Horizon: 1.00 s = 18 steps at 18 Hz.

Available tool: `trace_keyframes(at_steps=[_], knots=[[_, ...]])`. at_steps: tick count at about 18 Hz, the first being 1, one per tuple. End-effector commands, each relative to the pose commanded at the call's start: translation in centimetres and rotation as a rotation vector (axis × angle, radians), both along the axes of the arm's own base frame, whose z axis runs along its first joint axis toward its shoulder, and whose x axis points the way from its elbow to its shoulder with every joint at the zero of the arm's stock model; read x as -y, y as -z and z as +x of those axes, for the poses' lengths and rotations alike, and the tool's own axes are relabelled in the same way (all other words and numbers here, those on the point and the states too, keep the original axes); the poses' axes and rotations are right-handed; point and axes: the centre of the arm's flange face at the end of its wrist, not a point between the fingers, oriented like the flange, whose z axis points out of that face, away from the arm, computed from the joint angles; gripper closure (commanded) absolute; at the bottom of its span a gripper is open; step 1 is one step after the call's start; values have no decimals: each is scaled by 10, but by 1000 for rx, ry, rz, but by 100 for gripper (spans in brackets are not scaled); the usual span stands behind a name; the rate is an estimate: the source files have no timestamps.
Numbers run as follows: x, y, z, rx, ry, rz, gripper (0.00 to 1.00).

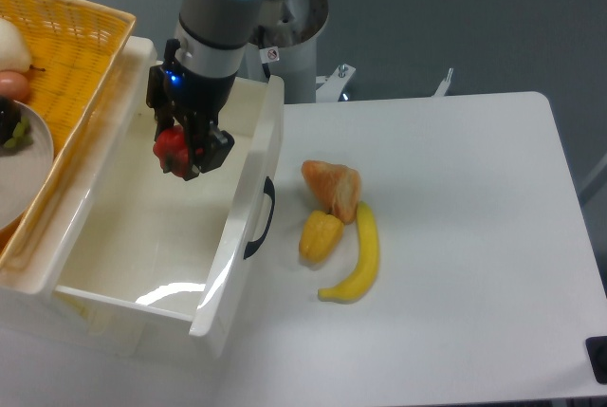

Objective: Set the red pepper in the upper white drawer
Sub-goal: 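Lower the red pepper into the drawer and open the gripper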

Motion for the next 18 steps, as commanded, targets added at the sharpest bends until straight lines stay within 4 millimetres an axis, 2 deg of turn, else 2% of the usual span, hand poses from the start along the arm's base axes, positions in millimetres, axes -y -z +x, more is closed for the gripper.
trace_keyframes(at_steps=[4,8,12,18], knots=[[-6,11,-3,4,8,-17,77],[-19,31,-4,-4,52,-45,77],[-23,37,-4,-9,73,-53,77],[-34,52,6,-32,108,-84,76]])
